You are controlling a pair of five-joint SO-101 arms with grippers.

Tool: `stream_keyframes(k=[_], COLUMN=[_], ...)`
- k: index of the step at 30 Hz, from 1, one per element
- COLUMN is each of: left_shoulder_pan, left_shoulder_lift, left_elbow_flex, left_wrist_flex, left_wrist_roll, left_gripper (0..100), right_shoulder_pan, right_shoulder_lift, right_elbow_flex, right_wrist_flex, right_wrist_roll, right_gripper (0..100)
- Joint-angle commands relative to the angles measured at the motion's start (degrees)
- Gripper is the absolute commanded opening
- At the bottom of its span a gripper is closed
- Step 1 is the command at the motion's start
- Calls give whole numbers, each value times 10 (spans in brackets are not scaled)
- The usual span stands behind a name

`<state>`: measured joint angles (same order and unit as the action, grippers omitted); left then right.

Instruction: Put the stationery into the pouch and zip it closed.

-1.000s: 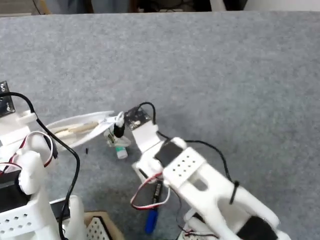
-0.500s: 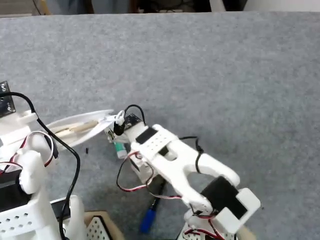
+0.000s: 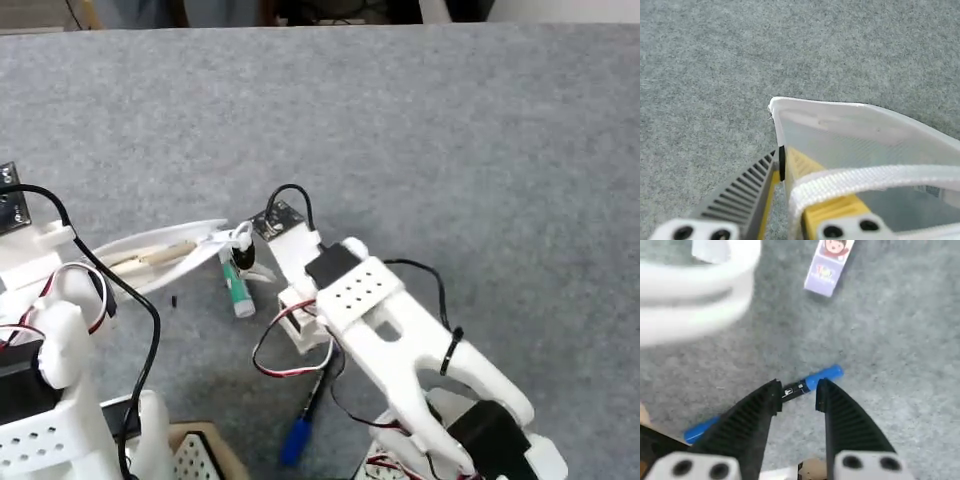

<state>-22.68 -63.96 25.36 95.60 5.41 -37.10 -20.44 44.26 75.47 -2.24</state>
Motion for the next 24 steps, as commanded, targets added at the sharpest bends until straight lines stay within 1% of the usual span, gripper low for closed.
stream_keyframes(k=[1, 9, 15, 18, 24], left_shoulder_pan=[-6, -6, -6, -6, -6], left_shoulder_lift=[-12, -12, -12, -12, -12], left_elbow_flex=[-20, -20, -20, -20, -20], left_wrist_flex=[-22, -22, -22, -22, -22], left_wrist_roll=[4, 4, 4, 4, 4], left_gripper=[29, 29, 29, 29, 29], right_shoulder_pan=[14, 83, 84, 84, 83], right_shoulder_lift=[-9, 61, 123, 157, 199], right_elbow_flex=[-6, -4, -3, -4, -7], right_wrist_flex=[4, 1, -47, -67, -106], right_wrist_roll=[4, 5, 4, -15, -16], right_gripper=[131, 131, 131, 131, 128])
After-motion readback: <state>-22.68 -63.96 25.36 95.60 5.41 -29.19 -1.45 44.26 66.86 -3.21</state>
